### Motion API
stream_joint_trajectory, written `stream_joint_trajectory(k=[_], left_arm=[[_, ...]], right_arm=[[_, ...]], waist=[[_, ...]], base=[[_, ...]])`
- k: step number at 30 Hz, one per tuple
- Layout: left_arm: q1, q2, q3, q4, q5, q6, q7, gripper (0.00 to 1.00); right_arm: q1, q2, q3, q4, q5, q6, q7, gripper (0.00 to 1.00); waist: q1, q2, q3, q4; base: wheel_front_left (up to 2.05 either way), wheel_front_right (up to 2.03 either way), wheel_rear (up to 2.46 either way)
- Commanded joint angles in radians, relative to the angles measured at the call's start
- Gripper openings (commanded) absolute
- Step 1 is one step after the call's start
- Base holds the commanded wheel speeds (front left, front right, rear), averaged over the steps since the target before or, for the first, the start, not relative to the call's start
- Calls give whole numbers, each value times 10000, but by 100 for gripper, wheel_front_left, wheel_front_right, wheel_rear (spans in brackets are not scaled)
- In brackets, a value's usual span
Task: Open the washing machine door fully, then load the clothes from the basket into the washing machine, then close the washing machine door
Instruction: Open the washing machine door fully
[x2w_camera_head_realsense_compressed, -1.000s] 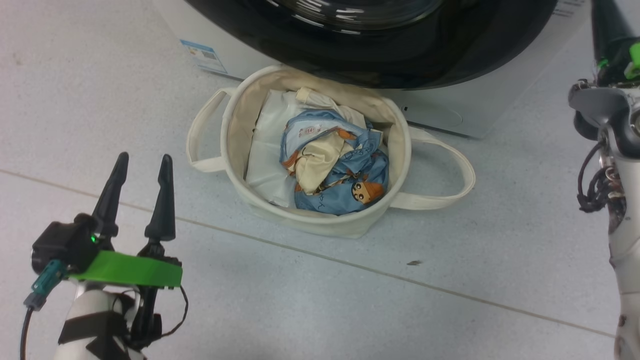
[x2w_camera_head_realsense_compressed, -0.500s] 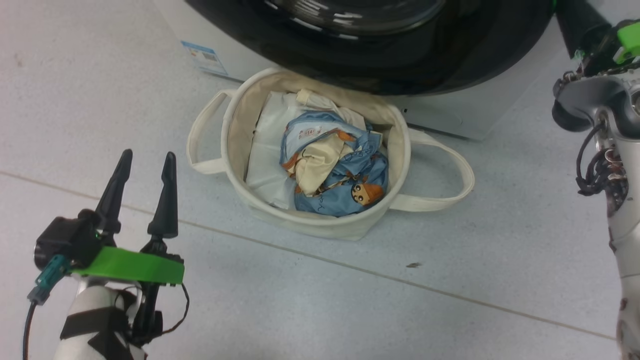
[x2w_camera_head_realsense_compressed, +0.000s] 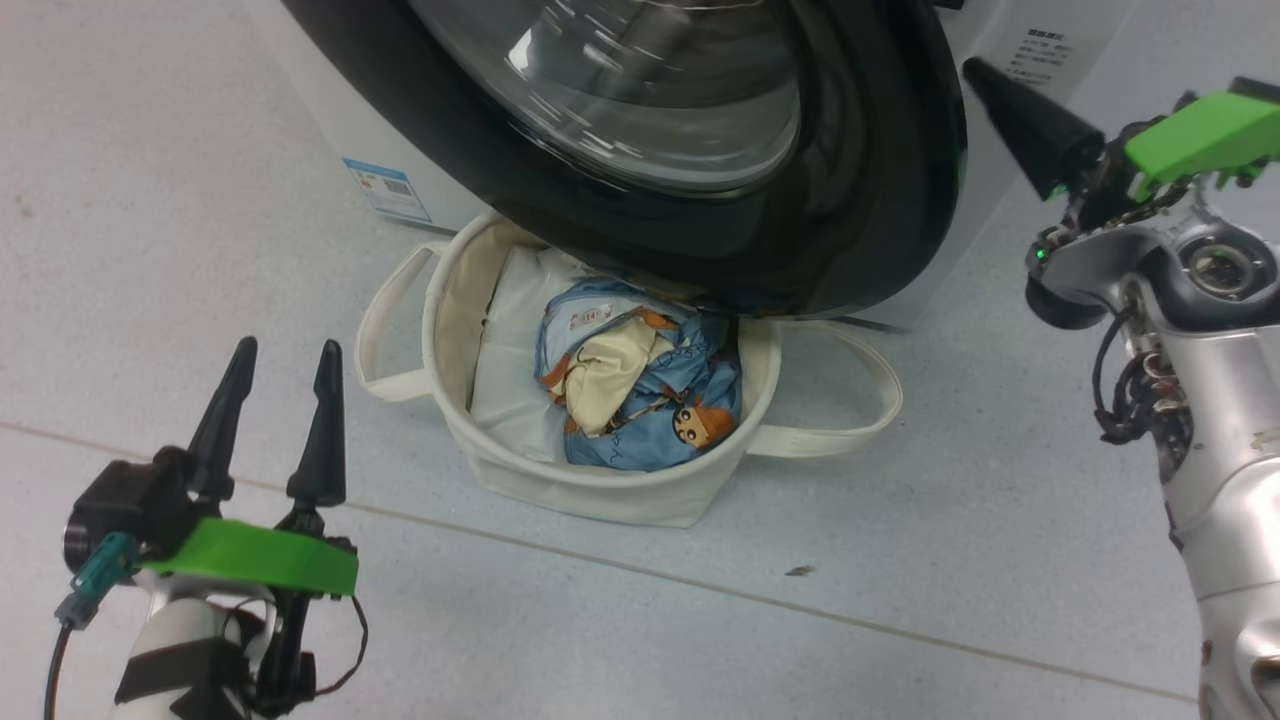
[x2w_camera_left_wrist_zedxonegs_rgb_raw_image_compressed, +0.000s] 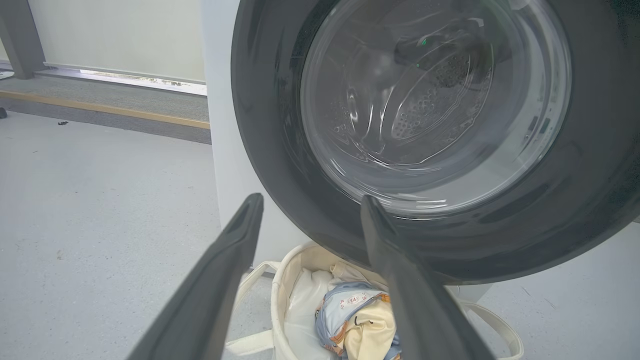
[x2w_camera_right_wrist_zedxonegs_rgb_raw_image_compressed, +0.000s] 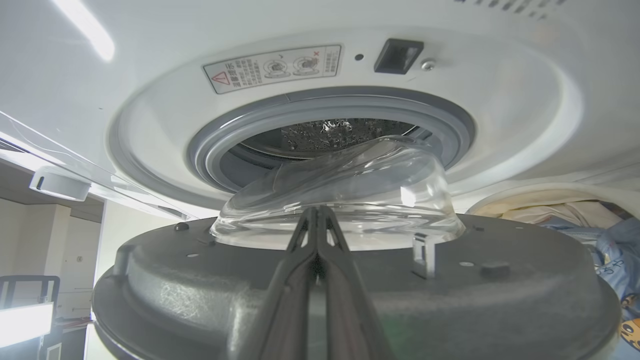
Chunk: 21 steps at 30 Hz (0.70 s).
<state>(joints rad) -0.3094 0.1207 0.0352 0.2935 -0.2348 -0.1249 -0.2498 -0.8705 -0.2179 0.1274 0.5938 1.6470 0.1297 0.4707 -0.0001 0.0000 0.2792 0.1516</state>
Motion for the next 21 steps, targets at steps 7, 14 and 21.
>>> stream_joint_trajectory(k=[7, 14, 21], left_arm=[[66, 332, 364, -137, 15, -57, -120, 100], [481, 440, 615, 102, 35, -57, -120, 100], [879, 418, 776, 142, 102, -57, -120, 100]], right_arm=[[-30, 88, 286, -190, -190, 10, 355, 0], [126, 442, 1278, 671, -777, 10, 973, 0], [591, 637, 1856, 623, -980, 10, 1515, 0]], waist=[[1, 0, -316, 74], [1, 0, -919, -93], [1, 0, -1589, -26]], base=[[0, 0, 0], [0, 0, 0], [0, 0, 0]])
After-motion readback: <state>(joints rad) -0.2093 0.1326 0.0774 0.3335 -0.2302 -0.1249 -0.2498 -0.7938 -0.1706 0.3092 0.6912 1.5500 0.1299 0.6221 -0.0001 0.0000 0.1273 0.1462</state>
